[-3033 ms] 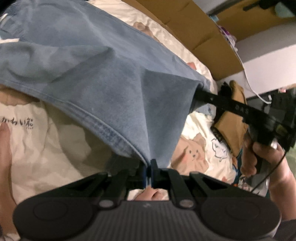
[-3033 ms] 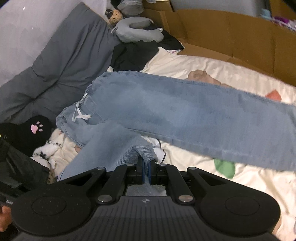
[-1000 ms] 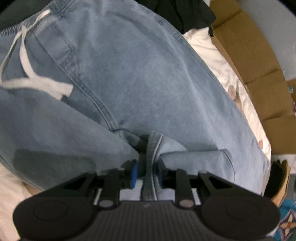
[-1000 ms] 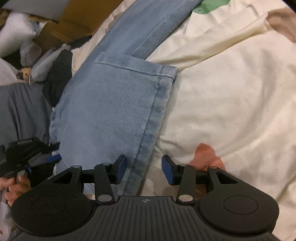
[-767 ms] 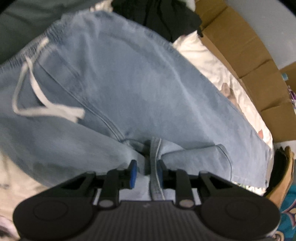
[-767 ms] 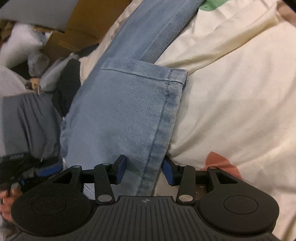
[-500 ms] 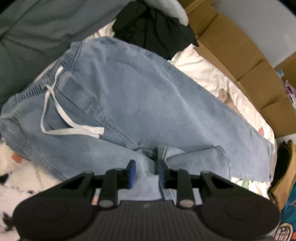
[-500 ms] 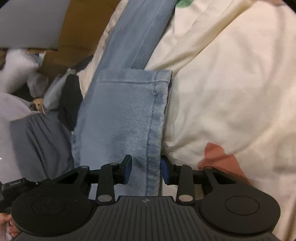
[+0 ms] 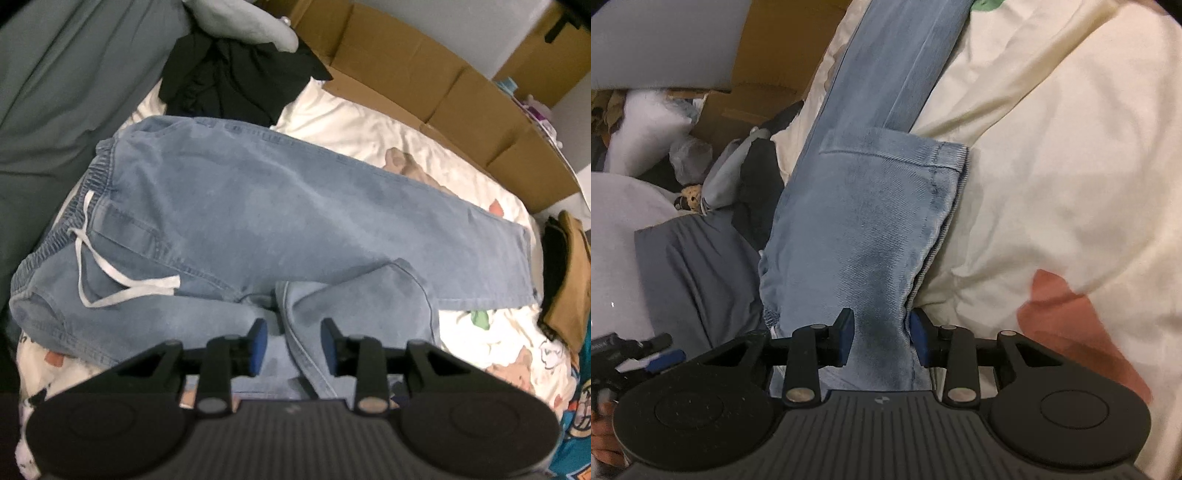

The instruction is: Fold clothes

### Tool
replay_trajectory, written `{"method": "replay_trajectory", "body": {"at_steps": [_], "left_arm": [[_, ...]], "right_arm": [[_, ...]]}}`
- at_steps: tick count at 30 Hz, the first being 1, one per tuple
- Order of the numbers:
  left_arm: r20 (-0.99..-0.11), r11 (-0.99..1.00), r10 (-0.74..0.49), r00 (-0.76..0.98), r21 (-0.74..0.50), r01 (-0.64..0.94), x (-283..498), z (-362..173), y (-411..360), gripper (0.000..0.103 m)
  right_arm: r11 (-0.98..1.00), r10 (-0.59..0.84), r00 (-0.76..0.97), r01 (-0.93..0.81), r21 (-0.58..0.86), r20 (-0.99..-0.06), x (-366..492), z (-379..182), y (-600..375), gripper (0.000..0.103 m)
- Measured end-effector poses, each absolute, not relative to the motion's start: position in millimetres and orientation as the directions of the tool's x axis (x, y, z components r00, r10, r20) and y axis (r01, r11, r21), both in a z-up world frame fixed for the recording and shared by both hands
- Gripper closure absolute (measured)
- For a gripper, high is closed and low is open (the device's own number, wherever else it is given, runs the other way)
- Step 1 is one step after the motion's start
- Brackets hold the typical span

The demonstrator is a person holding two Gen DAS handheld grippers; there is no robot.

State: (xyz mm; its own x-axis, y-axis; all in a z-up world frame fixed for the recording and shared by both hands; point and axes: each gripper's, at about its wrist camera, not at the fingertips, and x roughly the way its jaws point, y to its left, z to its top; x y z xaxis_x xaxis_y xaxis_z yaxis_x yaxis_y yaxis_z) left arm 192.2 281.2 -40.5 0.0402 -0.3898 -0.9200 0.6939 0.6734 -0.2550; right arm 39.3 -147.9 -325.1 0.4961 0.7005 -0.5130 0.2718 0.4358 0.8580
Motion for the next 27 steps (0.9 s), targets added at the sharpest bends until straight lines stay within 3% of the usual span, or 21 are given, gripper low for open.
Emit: {"method": "replay_trajectory", "body": {"at_steps": [4, 7, 14, 23, 27], "left_arm": [[-0.922, 0.668, -0.384, 0.054, -0.237, 0.706, 193, -40, 279, 0.069], [-0.921, 0.674, -0.385, 0.064, -0.233, 0.701, 197, -40, 277, 0.069], [-0.92, 0.704, -0.381, 0.092, -0.224, 0.674, 205, -47, 277, 0.069], [-0.942, 0.753, -0.314, 0.121, -0.17, 0.635, 197, -57, 284, 0.068], [-0.941, 0.786, -0.312, 0.131, -0.178, 0.593, 192, -62, 292, 0.062]], "right_arm": [[0.513, 0.692, 0.45, 0.244, 0.823, -0.565, 47, -330, -140, 0.067], [0.521, 0.7, 0.434, 0.234, 0.821, -0.568, 48, -328, -144, 0.101], [0.568, 0.688, 0.392, 0.234, 0.789, -0.611, 41, -285, -171, 0.101], [0.73, 0.624, 0.304, 0.1, 0.676, -0.72, 54, -209, -210, 0.101], [0.77, 0.61, 0.281, 0.01, 0.638, -0.741, 58, -176, -228, 0.101]]}}
